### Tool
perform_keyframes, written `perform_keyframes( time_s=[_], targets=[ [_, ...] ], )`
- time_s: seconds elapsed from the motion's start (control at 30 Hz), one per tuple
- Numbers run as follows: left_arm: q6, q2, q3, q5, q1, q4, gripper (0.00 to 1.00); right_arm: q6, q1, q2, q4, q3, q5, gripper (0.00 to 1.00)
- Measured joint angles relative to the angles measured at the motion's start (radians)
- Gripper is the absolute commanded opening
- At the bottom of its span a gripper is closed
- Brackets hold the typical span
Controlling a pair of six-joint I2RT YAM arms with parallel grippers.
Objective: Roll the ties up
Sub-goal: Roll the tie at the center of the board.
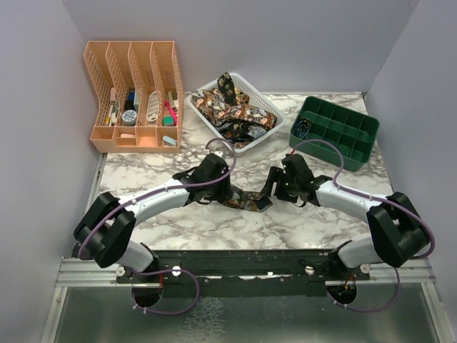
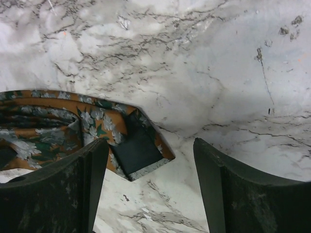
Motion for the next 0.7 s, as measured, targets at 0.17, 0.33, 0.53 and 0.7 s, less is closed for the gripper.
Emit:
perform_keyframes(
  time_s=[0.17, 0.33, 0.53, 0.7],
  targets=[
    [0.008, 0.058, 0.102, -0.127, -0.073, -0.097, 0.48, -0.002, -0.014, 0.0, 0.001, -0.021, -0.026, 0.76],
    [0.007, 0.113, 0.219, -0.275, -0.152, -0.217, 0.48, 0.009, -0.024, -0.014, 0.021, -0.043, -0.029, 0.76],
    [-0.006, 0.174, 0.326, -0.42, -0.236, -0.313, 0.48, 0.033, -0.05, -0.039, 0.064, -0.083, -0.064, 0.76],
    [-0.019, 0.238, 0.398, -0.519, -0.293, -0.383, 0.48, 0.055, -0.076, -0.046, 0.119, -0.114, -0.132, 0.75]
  ],
)
